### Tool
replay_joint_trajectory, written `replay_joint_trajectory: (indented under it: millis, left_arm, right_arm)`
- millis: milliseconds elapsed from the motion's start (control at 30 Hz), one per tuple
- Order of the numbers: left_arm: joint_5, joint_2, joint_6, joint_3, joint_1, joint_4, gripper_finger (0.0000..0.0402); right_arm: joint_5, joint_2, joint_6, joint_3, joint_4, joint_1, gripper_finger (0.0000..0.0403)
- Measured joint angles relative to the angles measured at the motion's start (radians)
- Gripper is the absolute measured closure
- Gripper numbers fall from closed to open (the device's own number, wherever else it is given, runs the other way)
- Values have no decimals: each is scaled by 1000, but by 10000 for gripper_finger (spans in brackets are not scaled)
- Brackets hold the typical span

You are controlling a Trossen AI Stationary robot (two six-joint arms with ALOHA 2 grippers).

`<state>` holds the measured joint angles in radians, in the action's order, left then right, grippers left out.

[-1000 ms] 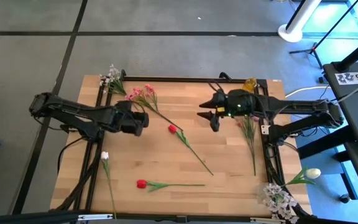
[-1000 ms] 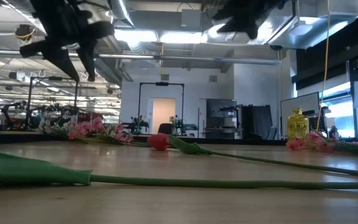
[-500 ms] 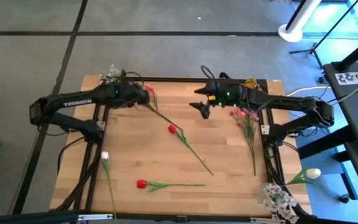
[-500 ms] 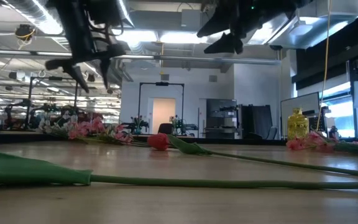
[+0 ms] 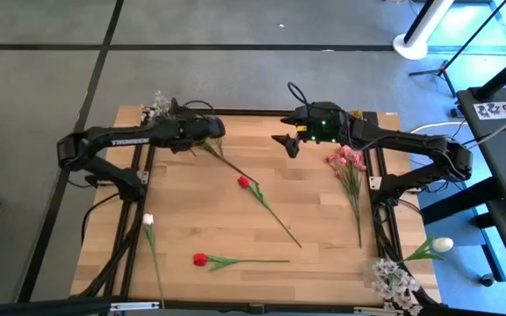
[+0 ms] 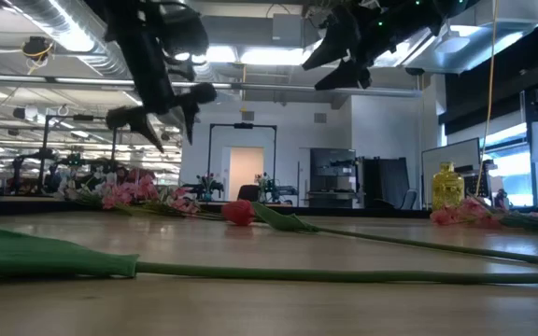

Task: Sort flowers into vase by color
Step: Put the white flowers into the transparent vase

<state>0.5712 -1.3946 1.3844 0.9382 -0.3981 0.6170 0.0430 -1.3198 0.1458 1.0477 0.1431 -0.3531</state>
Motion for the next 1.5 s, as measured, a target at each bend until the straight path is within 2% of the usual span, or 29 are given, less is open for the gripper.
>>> replay_joint_trajectory:
  millis: [133,333,467,533,667,767,900,1000,1033,1167,1367,1500]
  left_arm:
    - [21,-58,23,0,-11,-16,155]
    - [-28,-93,-124,0,-177,-36,158]
    - [-148,-107,-213,0,-275,-99,159]
    - [-163,-113,-156,0,-269,-114,159]
    - [-34,-119,124,-9,-158,3,159]
    - [43,-119,210,-19,-156,92,159]
    - [19,-86,89,-13,-268,112,159]
    - [95,-37,2,7,-317,99,159]
    - [92,-35,-2,7,-346,104,159]
    - [-36,-55,-88,3,-485,111,159]
    - [-27,-118,-81,5,-531,90,159]
    - [-110,-172,-89,3,-595,79,159]
  right_arm:
    - [21,21,36,2,29,0,52]
    - [29,21,109,1,46,0,52]
    - [31,21,141,1,50,0,52]
    - [43,21,188,1,48,0,52]
    - [114,21,224,1,52,0,52]
    - [142,21,229,1,91,0,52]
    - [157,21,259,1,123,0,52]
    - [201,21,271,1,141,0,52]
    - [207,21,274,1,153,0,52]
    - [213,21,276,1,184,0,52]
    - [212,30,297,1,148,23,52]
    - [211,41,279,1,153,53,52]
